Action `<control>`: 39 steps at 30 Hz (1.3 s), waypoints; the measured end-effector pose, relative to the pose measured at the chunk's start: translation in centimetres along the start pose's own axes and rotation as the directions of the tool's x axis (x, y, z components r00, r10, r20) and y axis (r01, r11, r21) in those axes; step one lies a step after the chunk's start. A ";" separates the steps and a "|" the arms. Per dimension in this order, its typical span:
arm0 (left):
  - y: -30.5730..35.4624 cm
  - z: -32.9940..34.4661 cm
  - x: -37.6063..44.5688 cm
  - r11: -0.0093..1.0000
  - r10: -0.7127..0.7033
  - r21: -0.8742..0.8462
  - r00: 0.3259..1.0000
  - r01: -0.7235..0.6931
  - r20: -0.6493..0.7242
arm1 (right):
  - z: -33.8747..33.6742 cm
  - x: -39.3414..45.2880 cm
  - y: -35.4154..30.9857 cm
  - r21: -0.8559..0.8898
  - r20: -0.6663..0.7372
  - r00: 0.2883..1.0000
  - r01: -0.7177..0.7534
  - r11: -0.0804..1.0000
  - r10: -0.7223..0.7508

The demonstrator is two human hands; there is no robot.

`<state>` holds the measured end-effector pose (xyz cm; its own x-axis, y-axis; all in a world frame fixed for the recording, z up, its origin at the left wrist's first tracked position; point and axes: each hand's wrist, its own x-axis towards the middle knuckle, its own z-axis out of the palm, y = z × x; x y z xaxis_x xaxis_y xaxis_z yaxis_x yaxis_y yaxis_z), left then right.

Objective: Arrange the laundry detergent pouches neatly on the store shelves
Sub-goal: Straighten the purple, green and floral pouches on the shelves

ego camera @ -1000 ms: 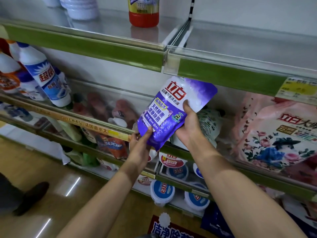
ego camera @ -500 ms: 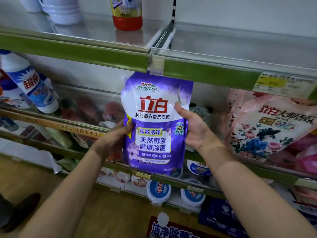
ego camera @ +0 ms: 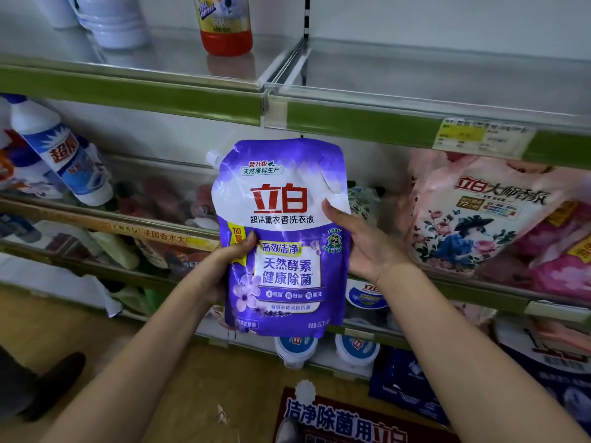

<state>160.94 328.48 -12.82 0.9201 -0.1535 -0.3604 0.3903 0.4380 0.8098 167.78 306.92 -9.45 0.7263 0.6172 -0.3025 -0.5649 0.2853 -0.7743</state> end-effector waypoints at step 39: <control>2.8 41.1 -8.2 0.753 0.642 0.197 0.766 -0.628 -0.011 | -9.3 -34.6 -11.9 -0.281 -0.092 0.853 0.472 0.836 -0.513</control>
<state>155.86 294.53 11.43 0.9554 0.1736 0.2387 -0.2774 0.2518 0.9272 153.02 275.29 5.08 0.9459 0.3123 0.0879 -0.0192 0.3241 -0.9458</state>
